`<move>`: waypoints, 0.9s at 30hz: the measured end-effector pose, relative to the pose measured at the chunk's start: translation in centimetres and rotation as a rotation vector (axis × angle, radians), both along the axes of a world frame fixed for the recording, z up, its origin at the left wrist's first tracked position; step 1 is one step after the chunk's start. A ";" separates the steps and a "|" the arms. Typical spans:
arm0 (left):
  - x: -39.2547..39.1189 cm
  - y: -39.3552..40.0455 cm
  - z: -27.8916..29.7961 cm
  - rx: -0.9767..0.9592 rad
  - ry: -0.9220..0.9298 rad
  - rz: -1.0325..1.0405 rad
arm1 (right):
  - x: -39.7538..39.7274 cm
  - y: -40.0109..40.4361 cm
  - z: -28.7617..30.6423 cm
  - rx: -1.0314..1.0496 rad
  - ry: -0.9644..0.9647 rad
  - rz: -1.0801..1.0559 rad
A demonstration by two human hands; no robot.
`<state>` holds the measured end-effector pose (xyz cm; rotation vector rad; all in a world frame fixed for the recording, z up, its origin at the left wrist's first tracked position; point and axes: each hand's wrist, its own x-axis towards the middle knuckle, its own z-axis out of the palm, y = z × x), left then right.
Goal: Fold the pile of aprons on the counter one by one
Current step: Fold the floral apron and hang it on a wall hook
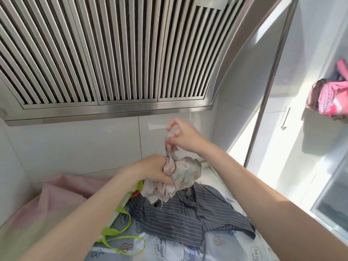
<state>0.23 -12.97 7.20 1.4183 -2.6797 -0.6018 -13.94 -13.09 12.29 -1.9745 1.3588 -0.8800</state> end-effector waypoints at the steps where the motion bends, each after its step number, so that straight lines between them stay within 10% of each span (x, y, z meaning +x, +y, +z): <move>1: 0.0 -0.5 0.0 0.024 0.004 0.019 | -0.4 0.6 -0.1 0.061 -0.020 0.096; 7: 0.3 -1.5 0.9 0.269 0.210 0.127 | -3.2 1.2 -3.6 -0.035 0.481 0.219; 15: -2.5 -1.8 0.5 0.306 0.509 0.078 | -7.6 0.8 -2.2 0.036 -0.137 -0.156; 27: -12.1 -3.6 2.9 0.465 0.920 0.296 | -17.2 2.2 -2.5 0.048 0.443 0.001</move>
